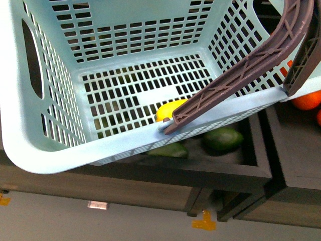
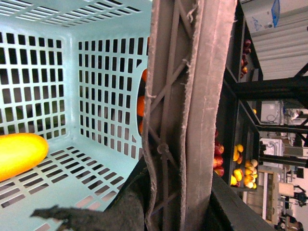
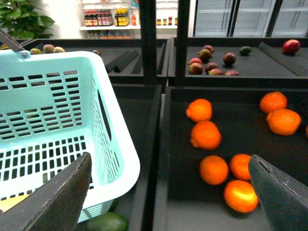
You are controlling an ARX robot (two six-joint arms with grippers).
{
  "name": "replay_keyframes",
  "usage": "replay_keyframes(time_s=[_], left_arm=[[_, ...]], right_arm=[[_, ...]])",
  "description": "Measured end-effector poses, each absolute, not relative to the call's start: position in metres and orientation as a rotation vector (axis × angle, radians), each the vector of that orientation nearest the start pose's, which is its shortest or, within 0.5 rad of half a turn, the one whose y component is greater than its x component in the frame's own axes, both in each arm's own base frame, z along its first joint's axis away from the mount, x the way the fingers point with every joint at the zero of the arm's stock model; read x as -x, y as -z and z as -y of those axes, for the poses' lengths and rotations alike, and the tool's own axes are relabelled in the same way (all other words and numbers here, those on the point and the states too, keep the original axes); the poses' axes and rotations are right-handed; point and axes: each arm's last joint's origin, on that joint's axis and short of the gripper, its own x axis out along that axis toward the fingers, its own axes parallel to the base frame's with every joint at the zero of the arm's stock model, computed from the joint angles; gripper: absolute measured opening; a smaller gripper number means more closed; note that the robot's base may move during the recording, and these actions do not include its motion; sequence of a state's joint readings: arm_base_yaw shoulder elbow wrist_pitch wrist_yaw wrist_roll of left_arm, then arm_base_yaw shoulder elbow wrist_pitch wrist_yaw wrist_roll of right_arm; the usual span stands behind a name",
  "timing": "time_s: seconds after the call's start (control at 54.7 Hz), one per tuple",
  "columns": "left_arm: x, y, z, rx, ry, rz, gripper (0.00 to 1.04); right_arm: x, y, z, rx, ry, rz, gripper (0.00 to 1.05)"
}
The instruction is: Pick mango and avocado into basket
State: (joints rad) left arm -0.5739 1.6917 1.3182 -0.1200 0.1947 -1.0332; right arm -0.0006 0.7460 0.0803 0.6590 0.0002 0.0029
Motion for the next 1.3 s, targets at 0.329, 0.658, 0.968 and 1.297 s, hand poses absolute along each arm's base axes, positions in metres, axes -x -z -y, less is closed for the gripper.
replay_keyframes(time_s=[0.329, 0.658, 0.968, 1.297], left_arm=[[-0.322, -0.287, 0.215, 0.866, 0.423, -0.832, 0.19], [-0.321, -0.287, 0.215, 0.867, 0.426, -0.834, 0.19], [-0.325, -0.287, 0.209, 0.850, 0.399, -0.805, 0.19], [-0.322, -0.287, 0.214, 0.862, 0.435, -0.835, 0.19]], right_arm=[[-0.153, -0.178, 0.000, -0.003, 0.001, -0.007, 0.96], [-0.153, -0.178, 0.000, -0.003, 0.000, -0.007, 0.96], [-0.153, -0.178, 0.000, -0.003, -0.004, -0.008, 0.96], [-0.171, -0.182, 0.024, -0.025, 0.310, -0.287, 0.96]])
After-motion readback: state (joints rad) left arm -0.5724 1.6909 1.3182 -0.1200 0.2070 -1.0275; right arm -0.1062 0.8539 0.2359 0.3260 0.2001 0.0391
